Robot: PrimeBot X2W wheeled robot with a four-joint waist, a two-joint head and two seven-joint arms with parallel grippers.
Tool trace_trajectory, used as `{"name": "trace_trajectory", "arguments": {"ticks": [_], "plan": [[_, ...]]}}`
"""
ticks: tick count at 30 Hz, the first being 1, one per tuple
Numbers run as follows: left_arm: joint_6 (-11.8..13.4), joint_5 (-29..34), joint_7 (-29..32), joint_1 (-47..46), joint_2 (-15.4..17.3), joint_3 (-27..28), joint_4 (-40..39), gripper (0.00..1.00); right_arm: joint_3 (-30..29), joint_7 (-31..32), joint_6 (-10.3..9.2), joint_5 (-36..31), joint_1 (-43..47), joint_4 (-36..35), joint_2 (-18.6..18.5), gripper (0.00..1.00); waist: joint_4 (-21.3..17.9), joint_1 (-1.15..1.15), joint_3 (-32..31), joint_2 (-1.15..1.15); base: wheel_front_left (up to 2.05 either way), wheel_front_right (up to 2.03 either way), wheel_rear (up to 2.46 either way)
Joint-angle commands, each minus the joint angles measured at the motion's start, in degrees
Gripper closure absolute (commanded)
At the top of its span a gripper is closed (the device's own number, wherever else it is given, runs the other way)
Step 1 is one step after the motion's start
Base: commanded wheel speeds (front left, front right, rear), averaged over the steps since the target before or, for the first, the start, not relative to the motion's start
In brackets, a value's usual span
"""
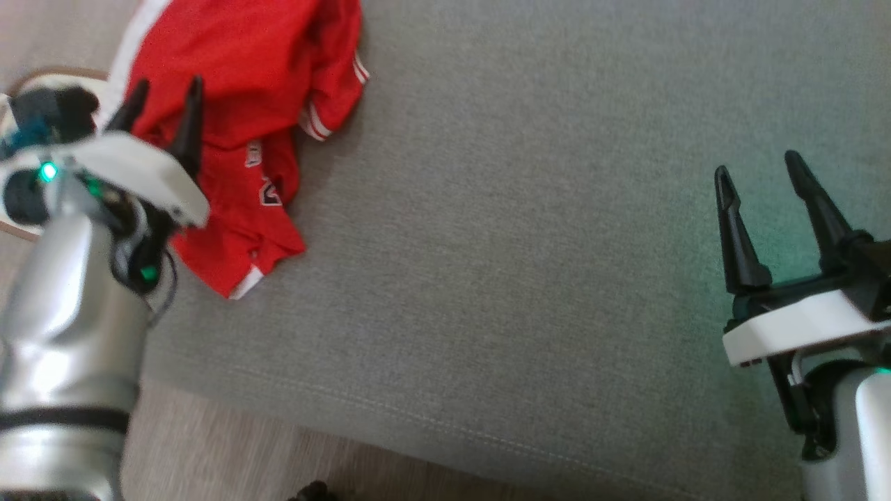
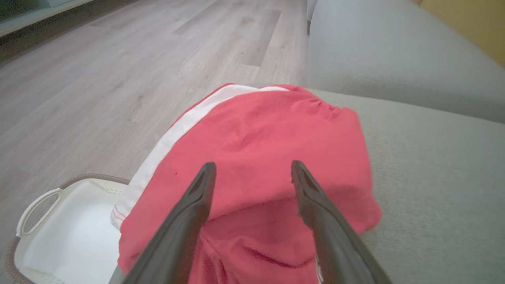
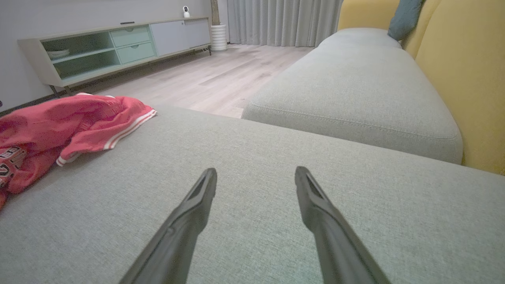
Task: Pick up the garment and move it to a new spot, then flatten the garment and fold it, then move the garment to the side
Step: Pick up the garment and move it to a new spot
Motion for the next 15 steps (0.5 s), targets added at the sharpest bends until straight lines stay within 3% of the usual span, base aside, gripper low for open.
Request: {"name": "trace_trajectory", "arguments": {"ticks": [1, 10, 11, 12, 13, 15], "plan": [[-0.3, -0.6, 0.9, -3.4, 3.9, 1.1, 0.3, 0.0, 1.6, 0.3, 0.24, -0.2, -1.5, -2.4, -0.8, 0.0, -1.3, -0.02, 2.2, 0.0, 0.0, 0.0, 0.0], [-0.3, -6.7, 11.9, -13.3, 8.4, -10.1, 10.8, 0.0, 1.9, 1.3, 0.24, 0.0, -1.7, -3.1, -1.1, 0.0, -2.5, -0.02, 3.6, 0.0, 0.0, 0.0, 0.0], [-0.3, -7.3, 13.1, -13.8, 8.7, -11.2, 11.7, 0.15, 1.8, 1.4, 0.24, 0.1, -1.7, -3.2, -1.0, 0.0, -2.5, -0.02, 3.7, 0.0, 0.0, 0.0, 0.0], [-0.3, -7.7, 13.7, -14.4, 9.2, -12.2, 12.3, 0.53, 1.8, 1.5, 0.24, 0.3, -1.7, -3.3, -0.9, 0.0, -2.6, -0.02, 3.8, 0.0, 0.0, 0.0, 0.0], [-0.3, -8.3, 13.9, -14.9, 9.5, -13.0, 12.6, 1.0, 1.9, 1.6, 0.24, 0.3, -1.7, -3.4, -0.9, 0.0, -2.7, -0.02, 3.9, 0.0, 0.0, 0.0, 0.0], [-0.3, -8.7, 12.5, -16.3, 10.5, -14.0, 13.2, 1.0, 1.8, 1.7, 0.24, 0.2, -1.8, -3.7, -0.8, 0.0, -2.8, -0.02, 4.2, 0.0, 0.0, 0.0, 0.0]]}}
